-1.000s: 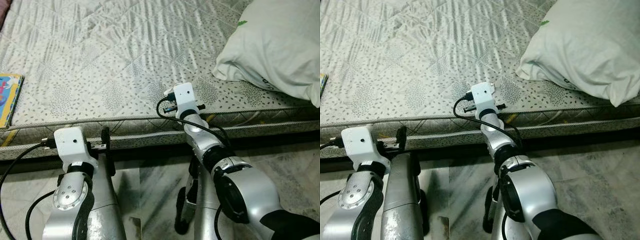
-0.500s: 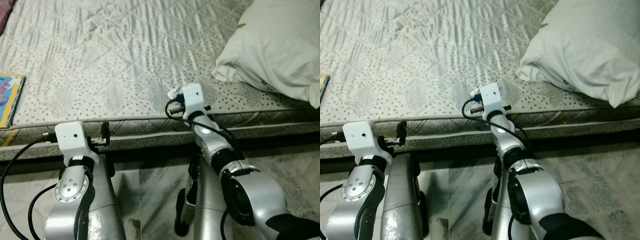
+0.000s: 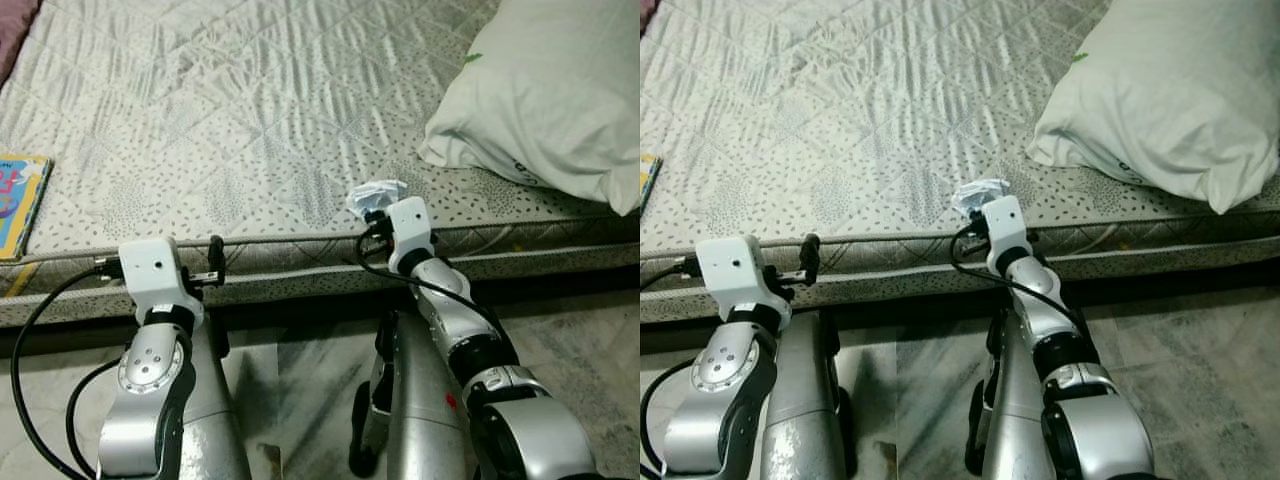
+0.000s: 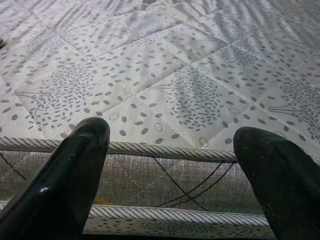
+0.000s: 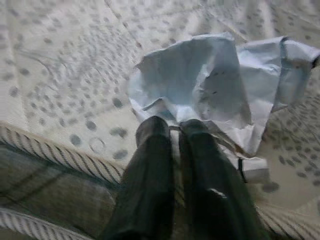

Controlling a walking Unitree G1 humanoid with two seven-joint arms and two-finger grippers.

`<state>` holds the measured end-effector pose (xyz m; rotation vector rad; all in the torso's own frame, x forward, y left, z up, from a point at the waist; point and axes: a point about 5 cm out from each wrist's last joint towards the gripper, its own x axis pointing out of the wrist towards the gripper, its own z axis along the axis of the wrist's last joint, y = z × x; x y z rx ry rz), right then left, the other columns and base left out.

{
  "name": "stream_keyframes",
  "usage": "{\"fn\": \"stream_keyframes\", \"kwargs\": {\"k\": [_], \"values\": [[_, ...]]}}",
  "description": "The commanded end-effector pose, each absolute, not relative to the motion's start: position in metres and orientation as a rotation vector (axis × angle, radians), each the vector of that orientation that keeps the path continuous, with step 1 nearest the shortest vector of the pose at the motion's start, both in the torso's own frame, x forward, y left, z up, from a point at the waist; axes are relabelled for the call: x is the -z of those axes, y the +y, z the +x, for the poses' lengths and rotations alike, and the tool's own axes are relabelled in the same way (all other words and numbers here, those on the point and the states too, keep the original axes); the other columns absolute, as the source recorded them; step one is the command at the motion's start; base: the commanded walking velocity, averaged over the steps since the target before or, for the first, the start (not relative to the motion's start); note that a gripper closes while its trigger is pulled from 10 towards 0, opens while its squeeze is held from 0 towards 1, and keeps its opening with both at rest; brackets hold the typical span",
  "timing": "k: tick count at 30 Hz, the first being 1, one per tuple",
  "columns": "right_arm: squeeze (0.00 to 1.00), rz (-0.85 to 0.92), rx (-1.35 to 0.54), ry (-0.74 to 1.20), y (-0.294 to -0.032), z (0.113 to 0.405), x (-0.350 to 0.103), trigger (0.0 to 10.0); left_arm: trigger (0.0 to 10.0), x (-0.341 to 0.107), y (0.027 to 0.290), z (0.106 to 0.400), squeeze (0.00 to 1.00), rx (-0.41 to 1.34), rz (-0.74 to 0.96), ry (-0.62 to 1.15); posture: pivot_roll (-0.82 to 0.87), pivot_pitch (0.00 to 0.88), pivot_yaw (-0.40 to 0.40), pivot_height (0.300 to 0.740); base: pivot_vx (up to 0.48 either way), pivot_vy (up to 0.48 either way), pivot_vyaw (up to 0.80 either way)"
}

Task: Clean up the room

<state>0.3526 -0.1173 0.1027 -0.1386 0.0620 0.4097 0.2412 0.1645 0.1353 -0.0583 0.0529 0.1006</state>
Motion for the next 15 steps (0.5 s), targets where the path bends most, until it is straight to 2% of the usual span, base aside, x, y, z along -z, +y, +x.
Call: {"fn": "stream_keyframes", "kwargs": {"k": [1, 15], "values": [[1.00, -0.122, -0.436, 0.072, -0.115, 0.350, -0.101, 10.0, 10.0, -0.132, 0.167, 0.239, 0.00, -0.111, -0.056, 0.061, 0.11, 0.183, -0.037, 0.517, 0.000, 0.000, 0.00], [1.00, -0.082, -0.436, -0.053, -0.108, 0.357, -0.130, 10.0, 10.0, -0.133, 0.167, 0.236, 0.00, -0.115, -0.057, 0.060, 0.12, 0.195, -0.045, 0.517, 0.000, 0.000, 0.00]]}}
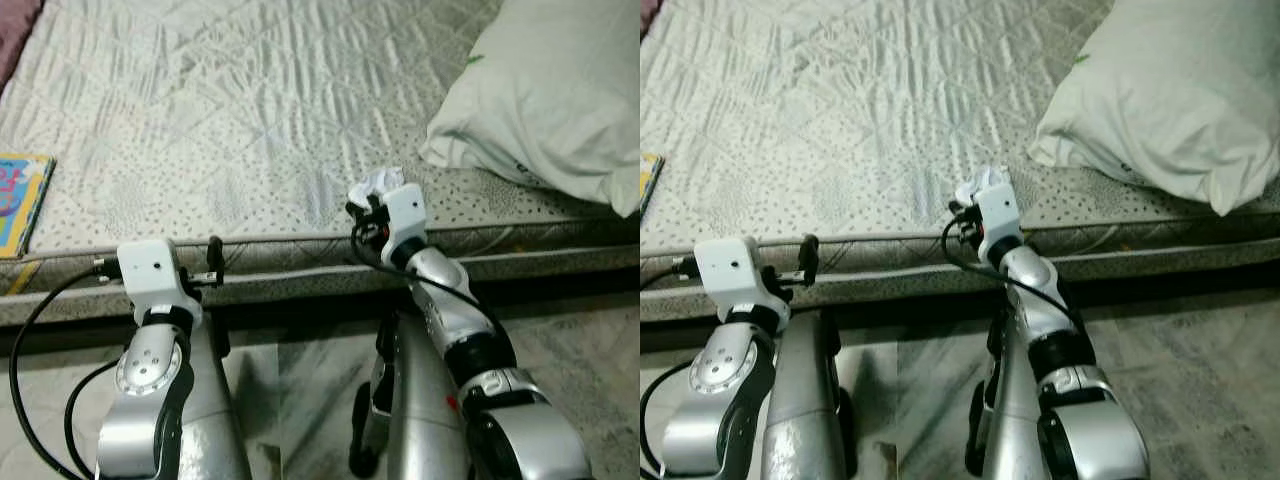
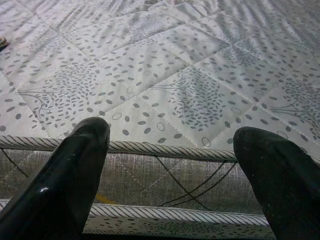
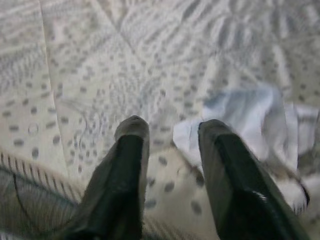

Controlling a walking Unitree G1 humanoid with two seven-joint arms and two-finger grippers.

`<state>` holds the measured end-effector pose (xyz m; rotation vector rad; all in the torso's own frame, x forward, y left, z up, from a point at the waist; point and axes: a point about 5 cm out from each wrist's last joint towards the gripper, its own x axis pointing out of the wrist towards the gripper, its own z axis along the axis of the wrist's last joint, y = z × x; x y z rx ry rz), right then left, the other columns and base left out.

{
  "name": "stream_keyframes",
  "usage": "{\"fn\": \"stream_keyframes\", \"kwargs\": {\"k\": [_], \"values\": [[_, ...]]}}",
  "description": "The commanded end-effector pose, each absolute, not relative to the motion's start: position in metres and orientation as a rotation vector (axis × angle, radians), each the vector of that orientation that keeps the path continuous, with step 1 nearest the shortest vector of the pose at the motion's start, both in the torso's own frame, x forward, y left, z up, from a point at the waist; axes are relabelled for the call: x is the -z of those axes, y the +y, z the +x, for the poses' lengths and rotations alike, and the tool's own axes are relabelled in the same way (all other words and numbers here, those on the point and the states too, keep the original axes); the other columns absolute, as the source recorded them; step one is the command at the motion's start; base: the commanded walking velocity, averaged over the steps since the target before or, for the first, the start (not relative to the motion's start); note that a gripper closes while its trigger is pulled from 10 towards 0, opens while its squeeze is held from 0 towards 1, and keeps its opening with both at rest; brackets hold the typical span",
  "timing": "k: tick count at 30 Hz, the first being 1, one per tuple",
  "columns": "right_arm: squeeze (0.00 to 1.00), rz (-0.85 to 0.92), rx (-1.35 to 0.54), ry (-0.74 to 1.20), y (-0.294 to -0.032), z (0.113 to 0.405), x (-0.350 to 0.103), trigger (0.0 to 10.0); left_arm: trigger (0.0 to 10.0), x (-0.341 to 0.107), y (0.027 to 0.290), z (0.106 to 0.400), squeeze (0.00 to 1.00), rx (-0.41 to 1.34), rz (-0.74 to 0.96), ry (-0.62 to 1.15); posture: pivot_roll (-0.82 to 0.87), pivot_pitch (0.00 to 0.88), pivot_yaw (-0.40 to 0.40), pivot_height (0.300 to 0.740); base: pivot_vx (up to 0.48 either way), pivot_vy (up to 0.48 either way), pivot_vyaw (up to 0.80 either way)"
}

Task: Clean up the room

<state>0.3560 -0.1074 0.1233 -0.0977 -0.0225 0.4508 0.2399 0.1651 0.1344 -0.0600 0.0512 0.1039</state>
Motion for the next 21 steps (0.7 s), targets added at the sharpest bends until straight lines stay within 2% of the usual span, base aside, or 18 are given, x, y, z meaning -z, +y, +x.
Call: {"fn": "stream_keyframes", "kwargs": {"k": [1, 6, 9, 21], "values": [[1.00, -0.082, -0.430, -0.071, -0.108, 0.359, -0.134, 10.0, 10.0, -0.133, 0.168, 0.236, 0.00, -0.116, -0.057, 0.059, 0.12, 0.197, -0.045, 0.517, 0.000, 0.000, 0.00], [1.00, -0.100, -0.377, -0.099, -0.104, 0.369, -0.143, 10.0, 10.0, -0.133, 0.167, 0.235, 0.00, -0.118, -0.059, 0.058, 0.13, 0.210, -0.046, 0.517, 0.000, 0.000, 0.00], [1.00, -0.168, -0.313, -0.019, -0.101, 0.376, -0.136, 10.0, 10.0, -0.133, 0.163, 0.229, 0.00, -0.116, -0.064, 0.069, 0.14, 0.232, -0.047, 0.517, 0.000, 0.000, 0.00], [1.00, -0.236, -0.160, 0.135, -0.091, 0.383, -0.121, 10.0, 10.0, -0.130, 0.165, 0.211, 0.00, -0.129, -0.053, 0.114, 0.18, 0.289, -0.041, 0.517, 0.000, 0.000, 0.00]]}}
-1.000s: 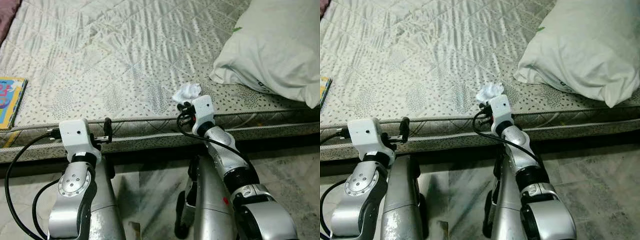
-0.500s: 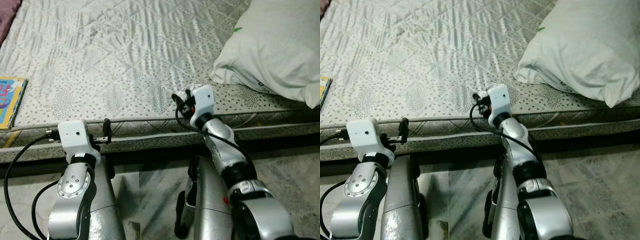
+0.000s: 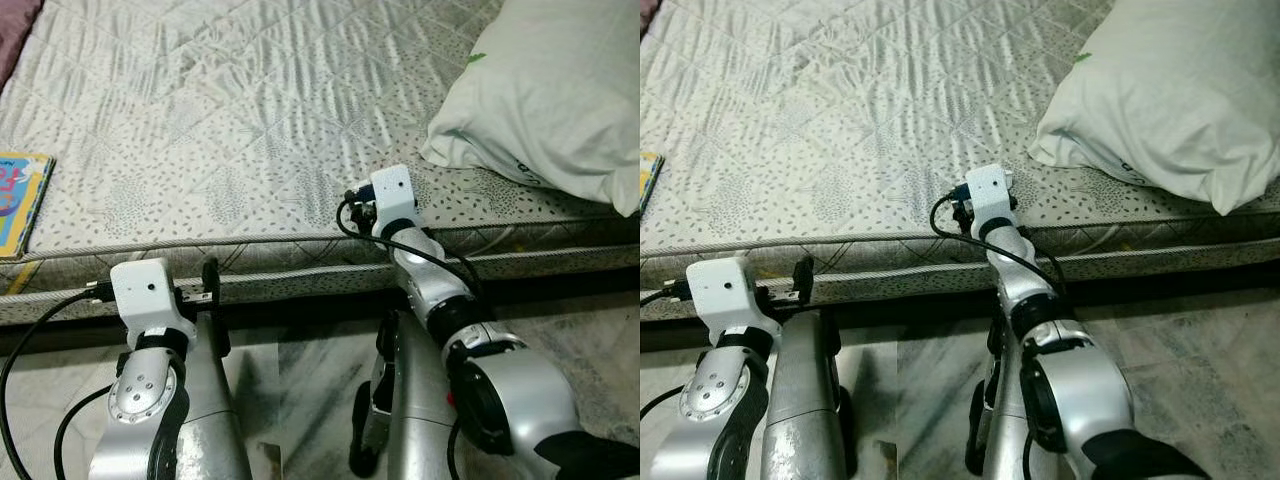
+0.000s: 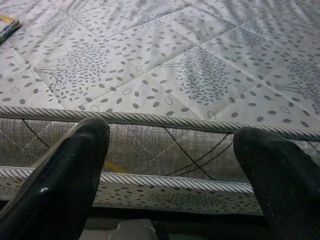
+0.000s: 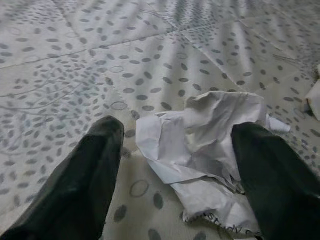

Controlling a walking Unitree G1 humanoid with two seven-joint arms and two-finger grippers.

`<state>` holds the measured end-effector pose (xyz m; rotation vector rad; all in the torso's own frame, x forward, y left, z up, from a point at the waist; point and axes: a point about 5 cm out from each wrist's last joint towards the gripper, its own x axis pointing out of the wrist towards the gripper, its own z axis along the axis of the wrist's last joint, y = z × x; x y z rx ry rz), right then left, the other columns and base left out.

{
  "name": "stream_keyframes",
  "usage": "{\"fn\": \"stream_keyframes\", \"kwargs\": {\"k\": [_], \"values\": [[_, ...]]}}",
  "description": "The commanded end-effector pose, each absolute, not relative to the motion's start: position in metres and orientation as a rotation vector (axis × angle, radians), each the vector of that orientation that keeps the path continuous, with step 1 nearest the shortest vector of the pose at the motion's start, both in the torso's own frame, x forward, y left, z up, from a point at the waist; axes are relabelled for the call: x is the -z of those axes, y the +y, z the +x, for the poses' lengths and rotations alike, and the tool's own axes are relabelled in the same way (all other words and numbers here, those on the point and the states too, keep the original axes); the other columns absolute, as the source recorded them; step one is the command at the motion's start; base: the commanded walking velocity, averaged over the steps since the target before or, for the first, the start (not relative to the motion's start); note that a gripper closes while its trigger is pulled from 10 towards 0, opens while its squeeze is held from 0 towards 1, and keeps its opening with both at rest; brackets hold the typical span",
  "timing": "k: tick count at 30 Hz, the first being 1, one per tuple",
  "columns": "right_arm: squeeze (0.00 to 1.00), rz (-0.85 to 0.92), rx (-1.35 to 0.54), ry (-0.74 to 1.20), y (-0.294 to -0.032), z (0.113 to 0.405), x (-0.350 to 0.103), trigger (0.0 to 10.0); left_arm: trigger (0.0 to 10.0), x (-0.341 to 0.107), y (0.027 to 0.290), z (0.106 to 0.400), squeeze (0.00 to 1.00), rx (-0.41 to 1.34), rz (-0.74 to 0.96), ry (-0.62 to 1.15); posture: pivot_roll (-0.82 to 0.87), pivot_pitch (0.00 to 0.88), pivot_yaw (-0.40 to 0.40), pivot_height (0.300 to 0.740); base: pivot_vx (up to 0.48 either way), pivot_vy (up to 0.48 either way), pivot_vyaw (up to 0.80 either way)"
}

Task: Clean up the room

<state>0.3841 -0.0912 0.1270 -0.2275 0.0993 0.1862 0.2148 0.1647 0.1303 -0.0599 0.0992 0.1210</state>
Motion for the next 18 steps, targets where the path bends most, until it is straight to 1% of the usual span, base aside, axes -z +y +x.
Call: {"fn": "stream_keyframes", "kwargs": {"k": [1, 6, 11, 12, 13, 15, 16, 17, 18], "values": [[1.00, -0.239, -0.144, 0.134, -0.090, 0.384, -0.123, 10.0, 10.0, -0.130, 0.165, 0.211, 0.00, -0.127, -0.052, 0.115, 0.19, 0.291, -0.039, 0.517, 0.000, 0.000, 0.00], [1.00, -0.267, -0.090, 0.127, -0.085, 0.385, -0.126, 10.0, 10.0, -0.131, 0.164, 0.211, 0.00, -0.120, -0.051, 0.120, 0.20, 0.296, -0.032, 0.517, 0.000, 0.000, 0.00], [1.00, -0.357, -0.089, 0.162, -0.078, 0.380, -0.115, 10.0, 10.0, -0.131, 0.164, 0.209, 0.00, -0.114, -0.045, 0.129, 0.21, 0.296, -0.028, 0.517, 0.000, 0.000, 0.00], [0.86, -0.378, -0.110, 0.190, -0.076, 0.375, -0.106, 10.0, 10.0, -0.131, 0.165, 0.209, 0.00, -0.116, -0.041, 0.133, 0.21, 0.291, -0.030, 0.517, 0.000, 0.000, 0.00], [0.01, -0.391, -0.111, 0.196, -0.076, 0.374, -0.103, 10.0, 10.0, -0.131, 0.166, 0.209, 0.00, -0.117, -0.041, 0.133, 0.21, 0.291, -0.030, 0.517, 0.000, 0.000, 0.00], [0.00, -0.393, -0.122, 0.212, -0.076, 0.371, -0.098, 10.0, 10.0, -0.131, 0.166, 0.209, 0.00, -0.119, -0.040, 0.133, 0.21, 0.287, -0.034, 0.517, 0.000, 0.000, 0.00], [0.00, -0.392, -0.119, 0.221, -0.076, 0.370, -0.095, 5.3, 10.0, -0.131, 0.167, 0.209, 0.00, -0.120, -0.040, 0.133, 0.21, 0.287, -0.034, 0.517, 0.000, 0.000, 0.00], [0.00, -0.382, -0.114, 0.231, -0.078, 0.368, -0.092, 0.0, 10.0, -0.132, 0.167, 0.210, 0.00, -0.121, -0.040, 0.132, 0.22, 0.283, -0.037, 0.517, 0.000, 0.000, 0.00], [0.00, -0.382, -0.114, 0.231, -0.078, 0.368, -0.092, 0.0, 10.0, -0.132, 0.167, 0.210, 0.00, -0.121, -0.040, 0.132, 0.22, 0.283, -0.037, 0.517, 0.000, 0.000, 0.00]]}}
